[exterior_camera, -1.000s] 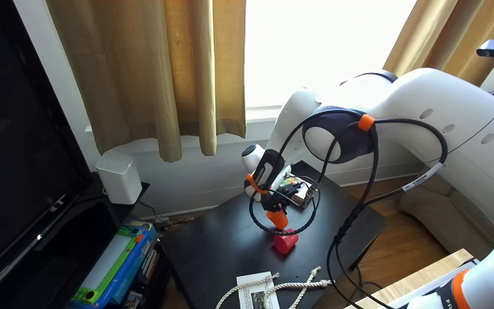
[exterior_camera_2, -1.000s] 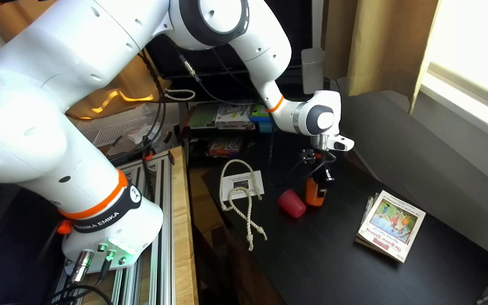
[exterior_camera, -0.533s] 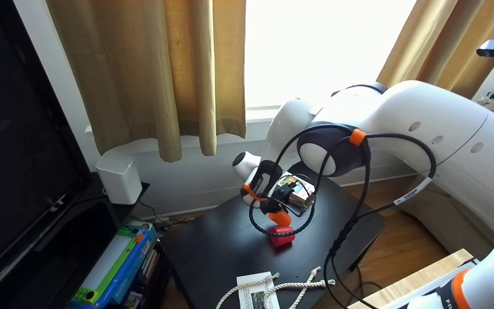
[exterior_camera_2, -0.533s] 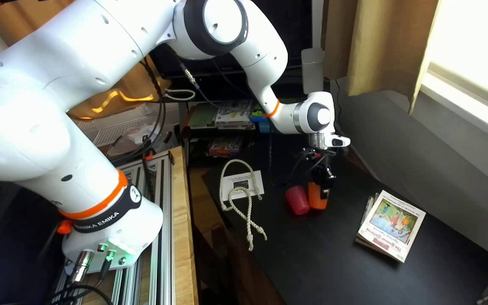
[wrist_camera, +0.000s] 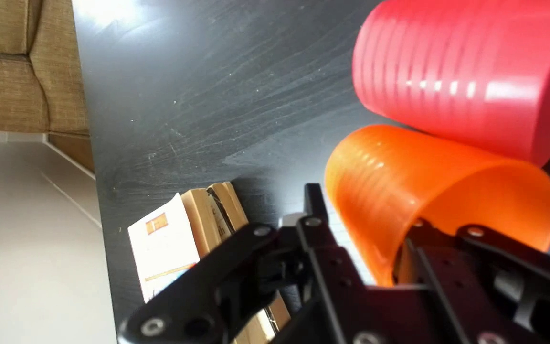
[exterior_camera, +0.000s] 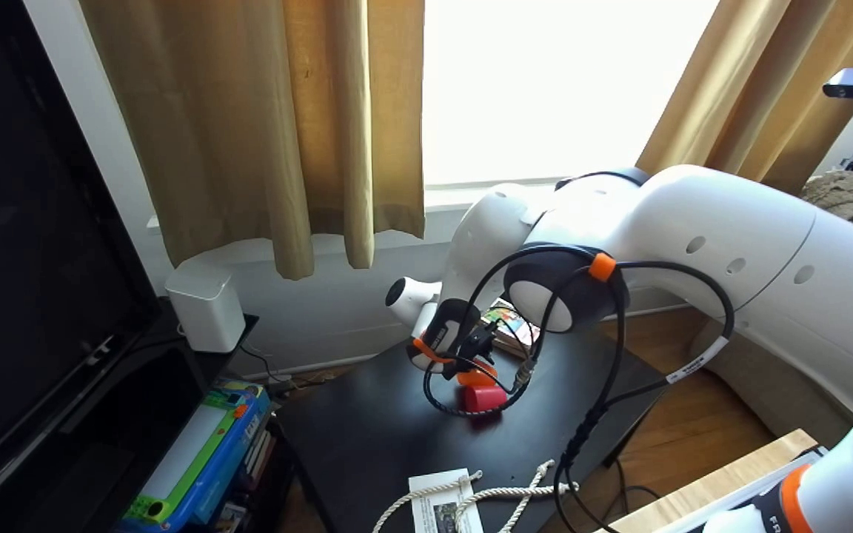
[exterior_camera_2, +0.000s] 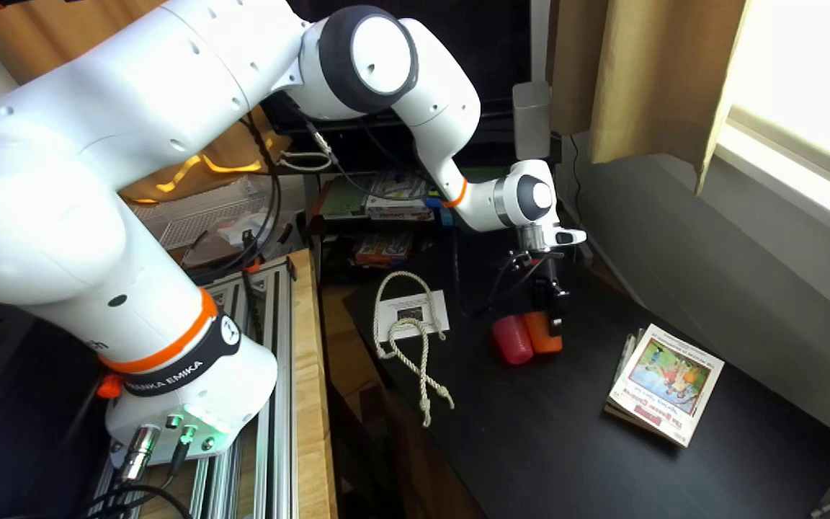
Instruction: Lay the pink cup on its side, then lay the orange cup on its side and turn the orange cup upside down then the pink cup
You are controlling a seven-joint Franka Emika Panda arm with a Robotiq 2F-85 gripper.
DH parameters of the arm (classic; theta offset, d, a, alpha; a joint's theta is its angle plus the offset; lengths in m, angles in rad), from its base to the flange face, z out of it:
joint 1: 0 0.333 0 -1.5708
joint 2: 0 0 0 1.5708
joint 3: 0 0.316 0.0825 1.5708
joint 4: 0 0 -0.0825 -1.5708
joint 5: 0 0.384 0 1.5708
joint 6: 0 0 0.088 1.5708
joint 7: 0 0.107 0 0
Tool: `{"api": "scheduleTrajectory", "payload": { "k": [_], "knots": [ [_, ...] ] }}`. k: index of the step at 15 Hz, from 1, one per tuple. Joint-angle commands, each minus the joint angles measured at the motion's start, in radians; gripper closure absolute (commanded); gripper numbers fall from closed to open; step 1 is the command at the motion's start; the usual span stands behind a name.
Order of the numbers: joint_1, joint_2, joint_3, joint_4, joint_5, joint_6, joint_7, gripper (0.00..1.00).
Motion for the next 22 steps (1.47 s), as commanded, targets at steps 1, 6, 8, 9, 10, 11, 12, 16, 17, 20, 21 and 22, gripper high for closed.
{"api": "scheduleTrajectory", "payload": {
  "k": [1,6,8,9,10,11,12,16,17,20,21,22],
  "knots": [
    [0.001,0.047,0.001,0.06,-0.025,-0.036,0.036,0.42],
    [-0.006,0.059,0.008,0.076,-0.023,-0.02,0.043,0.04],
    [-0.007,0.061,0.009,0.078,-0.022,-0.018,0.044,0.0],
    [-0.006,0.061,0.008,0.078,-0.021,-0.016,0.046,0.0],
    [-0.008,0.058,0.009,0.076,-0.021,-0.014,0.046,0.0],
    [-0.011,0.053,0.011,0.069,-0.02,-0.007,0.043,0.0],
    [-0.015,0.047,0.012,0.064,-0.017,-0.003,0.045,0.0],
    [-0.013,0.014,0.0,0.022,0.007,0.02,0.062,0.0],
    [-0.016,0.005,0.001,0.013,0.009,0.031,0.065,0.0],
    [-0.019,-0.02,0.0,-0.009,0.01,0.056,0.076,0.0],
    [-0.02,-0.027,0.002,-0.014,0.011,0.062,0.08,0.0],
    [-0.021,-0.033,0.004,-0.018,0.011,0.067,0.081,0.0]
  ]
}}
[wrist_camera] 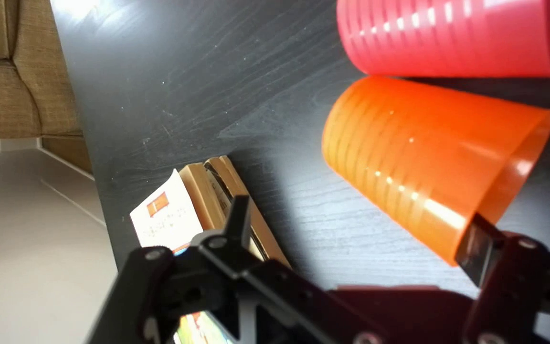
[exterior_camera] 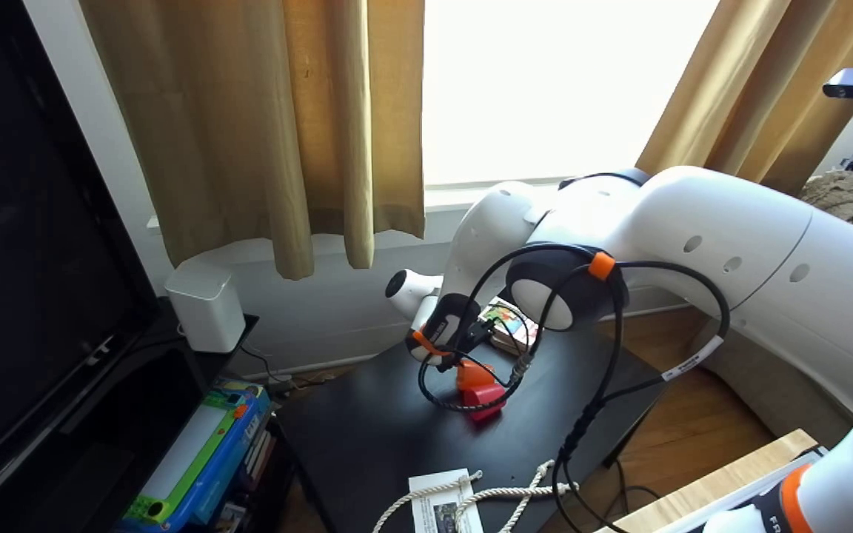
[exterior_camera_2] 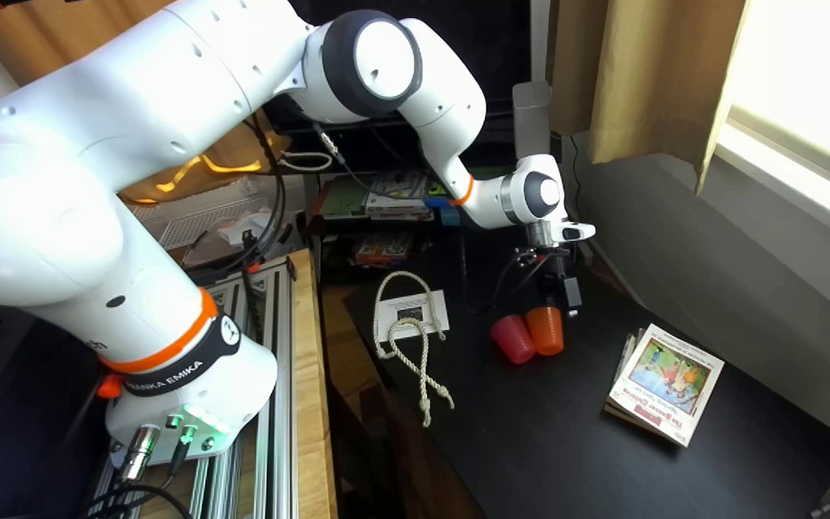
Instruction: Lay the pink cup on its side, then lay the orange cup on its side and turn the orange cup upside down then the pink cup
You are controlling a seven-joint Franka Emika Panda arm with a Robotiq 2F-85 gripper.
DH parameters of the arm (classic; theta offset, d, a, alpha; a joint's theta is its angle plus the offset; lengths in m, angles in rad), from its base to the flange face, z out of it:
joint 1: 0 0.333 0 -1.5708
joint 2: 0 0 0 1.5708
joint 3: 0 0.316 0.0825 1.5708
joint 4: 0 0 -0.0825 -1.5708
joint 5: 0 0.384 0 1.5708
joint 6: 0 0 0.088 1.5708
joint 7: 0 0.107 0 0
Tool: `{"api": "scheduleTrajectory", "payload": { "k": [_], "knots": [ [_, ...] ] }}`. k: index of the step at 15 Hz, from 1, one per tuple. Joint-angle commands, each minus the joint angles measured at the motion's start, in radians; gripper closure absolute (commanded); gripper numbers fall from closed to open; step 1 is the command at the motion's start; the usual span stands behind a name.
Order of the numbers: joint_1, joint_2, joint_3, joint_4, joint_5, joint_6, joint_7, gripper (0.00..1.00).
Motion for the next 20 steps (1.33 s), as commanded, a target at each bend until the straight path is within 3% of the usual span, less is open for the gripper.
{"api": "scheduleTrajectory", "payload": {
  "k": [1,9,14,20],
  "knots": [
    [-0.002,-0.045,0.007,-0.064,0.011,0.044,0.025,0.0],
    [-0.099,-0.139,0.093,-0.139,0.101,0.143,0.14,0.0],
    [-0.129,-0.204,0.099,-0.238,0.183,0.259,0.212,0.0],
    [-0.151,-0.262,0.093,-0.357,0.3,0.331,0.396,0.0]
  ]
}}
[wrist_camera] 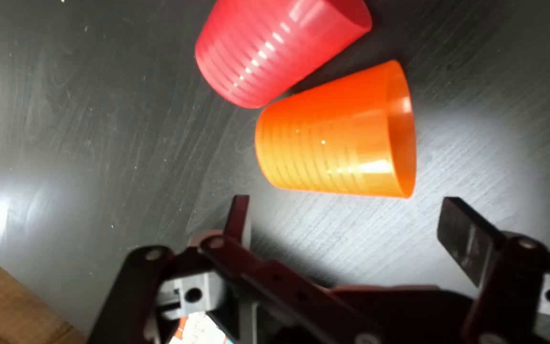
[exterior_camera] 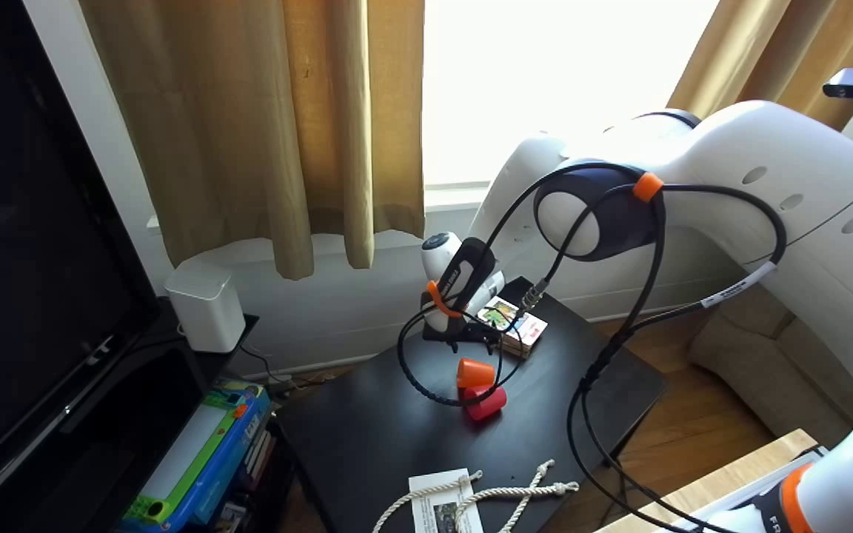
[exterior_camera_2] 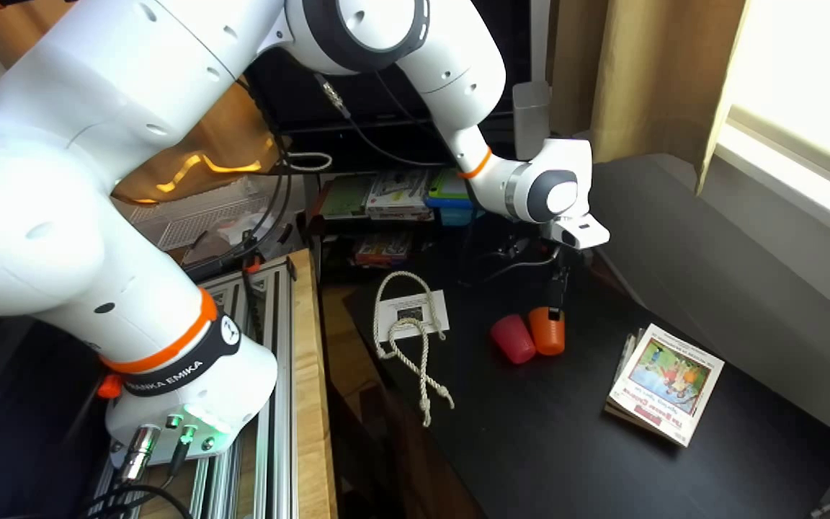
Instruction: Lay the pink cup on its side, then lay the orange cup on its side and turn the orange cup upside down then the pink cup
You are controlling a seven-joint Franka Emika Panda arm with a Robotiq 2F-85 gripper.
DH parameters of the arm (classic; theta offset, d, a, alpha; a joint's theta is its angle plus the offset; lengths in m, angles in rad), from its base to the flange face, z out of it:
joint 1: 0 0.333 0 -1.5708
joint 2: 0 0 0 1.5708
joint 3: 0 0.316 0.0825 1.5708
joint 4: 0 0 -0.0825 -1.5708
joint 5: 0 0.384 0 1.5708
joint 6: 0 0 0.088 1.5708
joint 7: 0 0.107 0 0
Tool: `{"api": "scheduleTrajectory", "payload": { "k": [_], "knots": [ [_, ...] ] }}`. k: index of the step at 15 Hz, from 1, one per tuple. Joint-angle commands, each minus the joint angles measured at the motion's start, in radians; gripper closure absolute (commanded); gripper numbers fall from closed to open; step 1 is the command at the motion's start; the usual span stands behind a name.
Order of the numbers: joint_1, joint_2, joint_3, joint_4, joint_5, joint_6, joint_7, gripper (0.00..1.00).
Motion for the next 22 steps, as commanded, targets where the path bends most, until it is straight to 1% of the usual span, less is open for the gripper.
{"api": "scheduleTrajectory", "payload": {
  "k": [1,4,6,8,9,11,13,15,18,19,20,22],
  "knots": [
    [-0.018,-0.065,0.005,-0.126,0.065,0.096,0.113,0.0],
    [-0.035,-0.074,0.003,-0.175,0.113,0.155,0.204,0.0],
    [-0.069,-0.073,0.02,-0.197,0.156,0.18,0.236,0.0],
    [-0.086,-0.058,0.018,-0.207,0.196,0.221,0.282,0.0],
    [-0.061,-0.043,0.0,-0.158,0.151,0.167,0.248,0.0],
    [-0.077,-0.043,0.001,-0.175,0.171,0.191,0.264,0.0],
    [-0.081,-0.043,0.002,-0.176,0.174,0.192,0.272,0.0],
    [-0.068,-0.03,-0.011,-0.16,0.181,0.179,0.306,0.0],
    [-0.084,-0.006,0.0,-0.128,0.213,0.198,0.378,0.0],
    [-0.089,-0.001,0.003,-0.123,0.221,0.22,0.401,0.0],
    [-0.106,0.004,0.02,-0.11,0.235,0.2,0.417,0.0],
    [-0.117,0.011,0.028,-0.101,0.249,0.199,0.442,0.0]
  ]
}}
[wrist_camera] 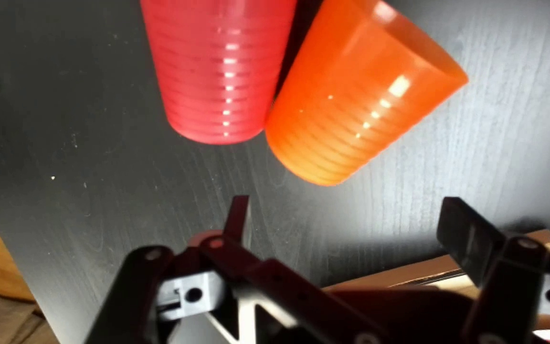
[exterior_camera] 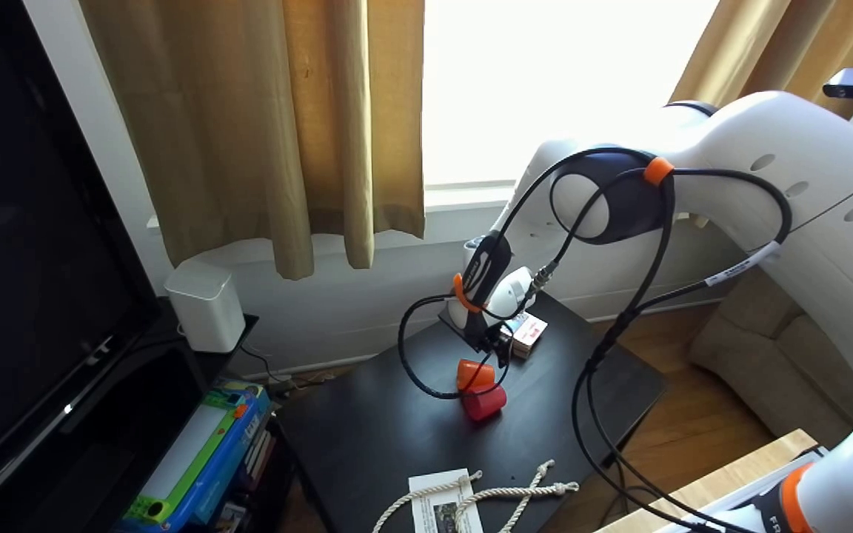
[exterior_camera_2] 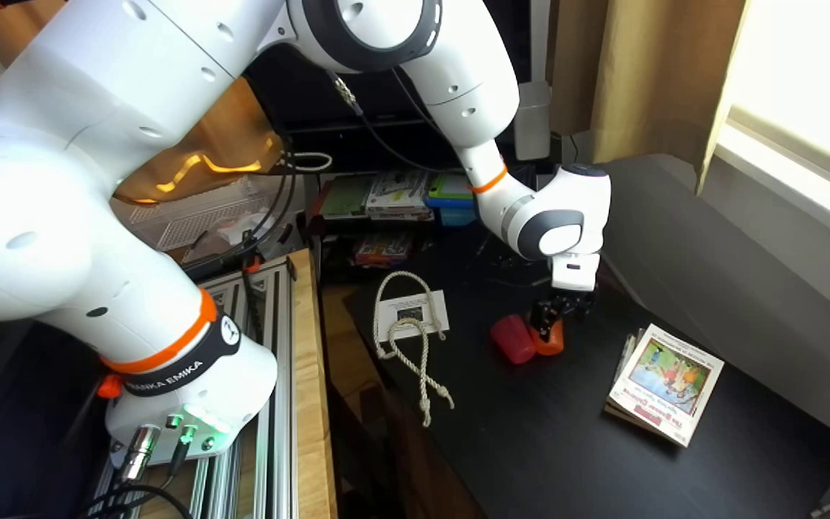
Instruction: Lay the pink cup on its side, then lay the orange cup on its side and turn the orange cup upside down then the pink cup
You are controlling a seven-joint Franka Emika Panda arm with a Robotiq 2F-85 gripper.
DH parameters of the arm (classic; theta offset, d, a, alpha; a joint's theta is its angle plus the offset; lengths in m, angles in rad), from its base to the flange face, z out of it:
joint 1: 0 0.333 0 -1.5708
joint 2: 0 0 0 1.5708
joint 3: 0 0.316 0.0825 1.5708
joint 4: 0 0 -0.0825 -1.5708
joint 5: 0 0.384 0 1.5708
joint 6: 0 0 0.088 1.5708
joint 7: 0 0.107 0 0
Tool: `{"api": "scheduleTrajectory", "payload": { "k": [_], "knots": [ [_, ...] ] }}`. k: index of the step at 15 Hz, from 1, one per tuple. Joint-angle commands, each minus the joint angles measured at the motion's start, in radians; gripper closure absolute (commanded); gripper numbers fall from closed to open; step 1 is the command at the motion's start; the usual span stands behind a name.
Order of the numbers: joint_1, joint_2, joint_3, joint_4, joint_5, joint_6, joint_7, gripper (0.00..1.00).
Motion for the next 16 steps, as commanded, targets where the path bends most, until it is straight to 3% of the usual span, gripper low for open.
{"api": "scheduleTrajectory", "payload": {
  "k": [1,7,16],
  "knots": [
    [-0.039,0.035,0.034,0.038,0.047,0.006,0.049,0.0],
    [-0.106,0.077,0.097,0.085,0.093,0.011,0.047,0.0],
    [-0.151,0.143,0.139,0.15,0.137,0.02,0.042,0.0]
  ]
}}
